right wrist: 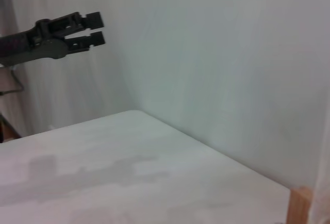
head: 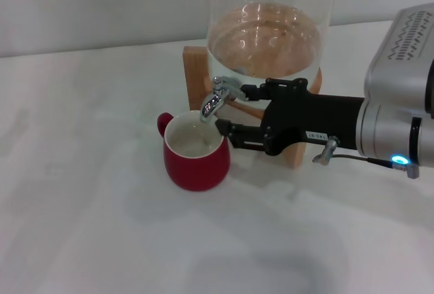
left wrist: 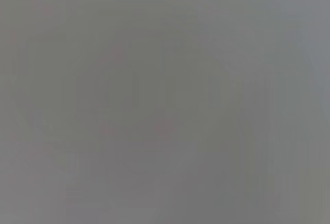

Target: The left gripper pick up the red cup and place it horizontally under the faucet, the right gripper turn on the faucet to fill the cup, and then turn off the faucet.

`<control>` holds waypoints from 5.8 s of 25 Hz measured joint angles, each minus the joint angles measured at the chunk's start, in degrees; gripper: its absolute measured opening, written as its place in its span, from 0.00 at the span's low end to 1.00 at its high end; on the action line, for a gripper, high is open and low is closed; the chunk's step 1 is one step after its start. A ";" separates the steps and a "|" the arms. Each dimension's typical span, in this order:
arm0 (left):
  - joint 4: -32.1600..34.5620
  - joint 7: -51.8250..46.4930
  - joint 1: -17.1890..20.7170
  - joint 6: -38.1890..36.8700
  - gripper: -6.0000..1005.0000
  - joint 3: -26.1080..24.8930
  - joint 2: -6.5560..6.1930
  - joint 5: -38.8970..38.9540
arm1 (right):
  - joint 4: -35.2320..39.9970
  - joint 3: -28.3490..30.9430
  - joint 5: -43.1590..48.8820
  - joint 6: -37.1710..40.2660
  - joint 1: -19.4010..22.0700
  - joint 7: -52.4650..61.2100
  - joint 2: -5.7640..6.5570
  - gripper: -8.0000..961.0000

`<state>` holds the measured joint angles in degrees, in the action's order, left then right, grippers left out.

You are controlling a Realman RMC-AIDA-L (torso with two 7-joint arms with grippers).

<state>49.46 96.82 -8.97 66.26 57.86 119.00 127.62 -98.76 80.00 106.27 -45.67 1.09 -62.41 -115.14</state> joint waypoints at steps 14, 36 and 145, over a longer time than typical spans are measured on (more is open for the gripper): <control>-0.16 0.04 0.02 0.01 0.88 -0.12 0.01 -0.04 | 0.01 -0.61 0.45 -2.77 -1.65 0.00 0.01 0.75; -0.85 -0.15 -0.33 -1.85 0.88 -0.12 0.02 -0.42 | -4.12 7.14 0.62 -2.75 5.99 0.10 0.10 0.75; -2.56 -0.94 -3.80 -5.97 0.88 -1.15 -0.08 -2.91 | 0.51 2.08 -3.09 -5.31 -1.00 -1.06 0.18 0.75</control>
<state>46.91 95.88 -12.77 60.29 56.71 118.92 124.71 -98.25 82.08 103.18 -50.98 0.09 -63.47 -114.96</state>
